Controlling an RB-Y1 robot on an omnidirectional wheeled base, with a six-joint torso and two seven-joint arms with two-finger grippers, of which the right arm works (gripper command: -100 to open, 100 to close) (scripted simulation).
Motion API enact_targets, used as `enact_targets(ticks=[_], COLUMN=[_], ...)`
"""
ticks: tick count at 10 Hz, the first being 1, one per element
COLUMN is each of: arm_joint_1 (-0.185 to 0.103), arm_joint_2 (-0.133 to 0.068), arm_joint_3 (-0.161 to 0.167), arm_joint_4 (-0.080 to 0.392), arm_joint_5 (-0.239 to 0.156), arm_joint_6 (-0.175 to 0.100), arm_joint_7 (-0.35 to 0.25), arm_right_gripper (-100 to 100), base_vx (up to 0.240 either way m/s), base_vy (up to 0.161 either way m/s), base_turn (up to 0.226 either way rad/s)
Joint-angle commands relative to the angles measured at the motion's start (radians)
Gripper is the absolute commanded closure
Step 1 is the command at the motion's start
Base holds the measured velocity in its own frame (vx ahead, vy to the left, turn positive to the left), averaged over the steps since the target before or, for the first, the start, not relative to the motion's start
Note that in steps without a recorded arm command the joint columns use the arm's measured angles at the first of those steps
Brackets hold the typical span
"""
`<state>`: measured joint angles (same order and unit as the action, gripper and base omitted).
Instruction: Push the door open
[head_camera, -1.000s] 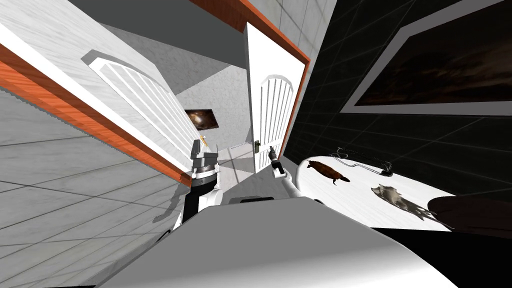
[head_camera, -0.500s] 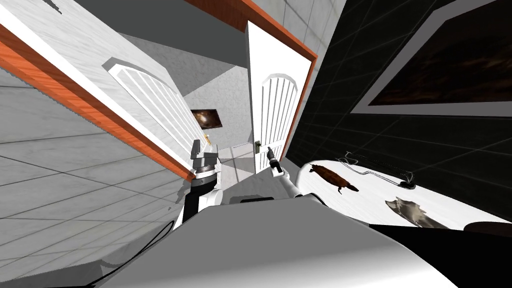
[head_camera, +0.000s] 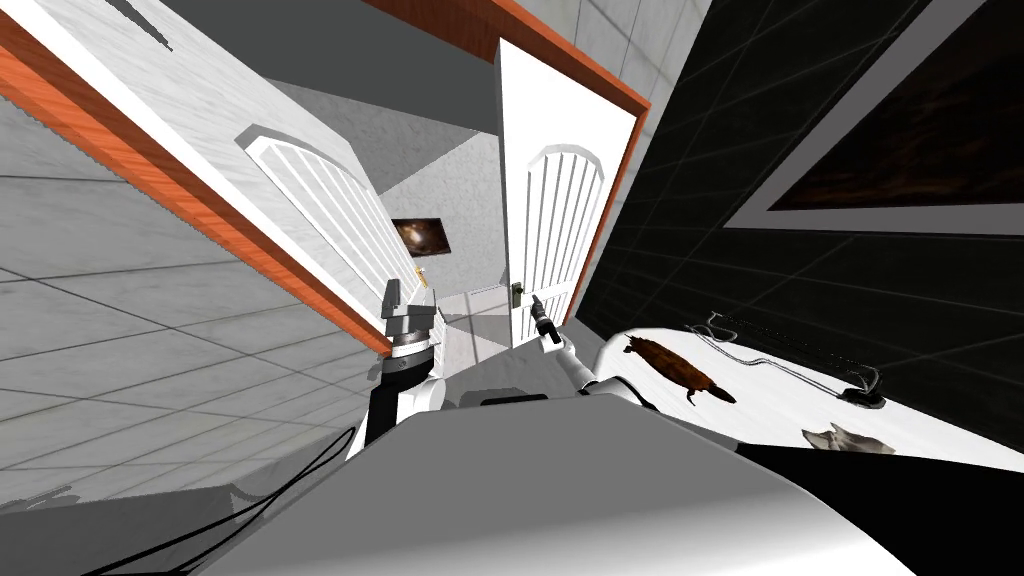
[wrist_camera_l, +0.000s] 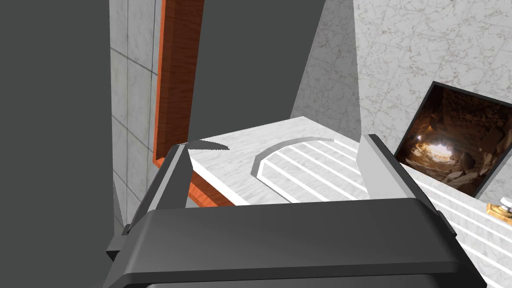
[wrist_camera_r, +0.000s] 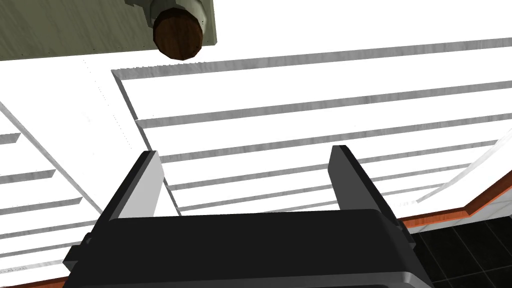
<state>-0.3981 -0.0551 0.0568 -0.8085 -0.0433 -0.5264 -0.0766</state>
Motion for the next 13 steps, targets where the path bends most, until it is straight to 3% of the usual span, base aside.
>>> enact_targets(ticks=[1,2,8,9,13], arm_joint_1=[-0.031,-0.031,-0.121,-0.121,-0.175], arm_joint_2=[0.004,0.004,0.021,0.021,0.034], arm_joint_3=[0.002,0.002,0.011,0.011,0.016], arm_joint_4=[0.05,0.053,0.206,0.206,0.298], arm_joint_5=[0.001,0.001,0.006,0.006,0.01], arm_joint_6=[-0.003,-0.003,-0.008,-0.008,-0.011], arm_joint_7=[-0.001,-0.001,-0.002,-0.002,-0.002], arm_right_gripper=[-100,-100,-100,-100,-100], base_vx=[0.031,0.015,0.013,0.014,0.017], base_vy=[-0.126,-0.092,-0.09,-0.076,-0.079], base_turn=[0.146,0.037,0.113,0.03,0.098])
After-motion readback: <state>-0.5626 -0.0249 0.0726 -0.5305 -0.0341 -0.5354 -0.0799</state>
